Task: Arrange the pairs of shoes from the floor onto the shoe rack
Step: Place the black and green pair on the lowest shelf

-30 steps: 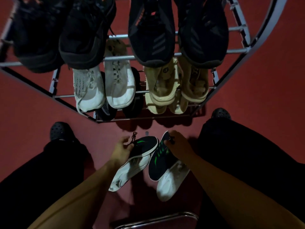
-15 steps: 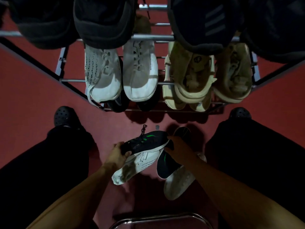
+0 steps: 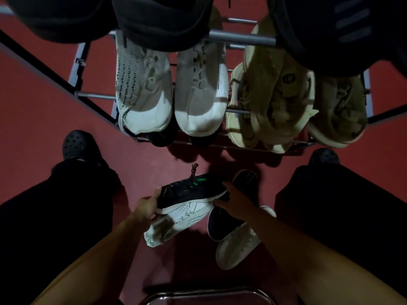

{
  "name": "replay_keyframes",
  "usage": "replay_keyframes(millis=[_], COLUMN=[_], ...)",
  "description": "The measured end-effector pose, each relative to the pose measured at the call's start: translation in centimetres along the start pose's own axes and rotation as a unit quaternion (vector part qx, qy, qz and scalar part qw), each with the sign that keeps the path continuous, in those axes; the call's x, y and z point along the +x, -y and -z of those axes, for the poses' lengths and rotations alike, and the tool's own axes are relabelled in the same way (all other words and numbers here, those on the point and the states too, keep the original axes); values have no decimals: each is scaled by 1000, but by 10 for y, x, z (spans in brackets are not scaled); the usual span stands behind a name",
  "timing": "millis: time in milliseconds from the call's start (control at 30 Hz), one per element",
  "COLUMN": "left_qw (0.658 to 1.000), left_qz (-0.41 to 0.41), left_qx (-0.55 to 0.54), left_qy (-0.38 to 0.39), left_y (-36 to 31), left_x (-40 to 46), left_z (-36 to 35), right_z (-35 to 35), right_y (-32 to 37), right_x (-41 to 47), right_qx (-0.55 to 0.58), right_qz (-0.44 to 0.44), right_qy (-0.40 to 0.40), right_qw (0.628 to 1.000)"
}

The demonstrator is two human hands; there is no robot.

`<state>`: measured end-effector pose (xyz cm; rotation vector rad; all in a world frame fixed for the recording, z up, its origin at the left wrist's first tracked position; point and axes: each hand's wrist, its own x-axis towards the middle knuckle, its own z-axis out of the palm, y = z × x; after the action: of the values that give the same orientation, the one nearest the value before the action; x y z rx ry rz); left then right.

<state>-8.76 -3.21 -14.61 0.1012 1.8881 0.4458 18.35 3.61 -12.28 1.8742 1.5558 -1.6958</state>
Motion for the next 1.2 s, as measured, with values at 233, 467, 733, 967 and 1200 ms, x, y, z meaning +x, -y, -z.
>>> replay_keyframes(millis=[233, 467, 733, 967, 1200], left_qw=[996, 974, 969, 954, 922], left_qz=[-63, -135, -163, -98, -31], left_qx=[-8, 9, 53, 66, 84], left_qy=[62, 181, 181, 275, 376], left_y=[-12, -25, -36, -29, -20], left_x=[-16, -65, -103, -143, -163], left_z=[17, 11, 24, 21, 20], right_z=[-23, -16, 18, -1, -13], right_y=[-11, 25, 33, 26, 22], right_x=[4, -40, -81, -107, -116], right_qx=[107, 215, 285, 455, 582], right_qz=[6, 19, 6, -82, -53], right_qy=[-19, -64, -62, 20, 5], right_qw=[994, 974, 957, 886, 812])
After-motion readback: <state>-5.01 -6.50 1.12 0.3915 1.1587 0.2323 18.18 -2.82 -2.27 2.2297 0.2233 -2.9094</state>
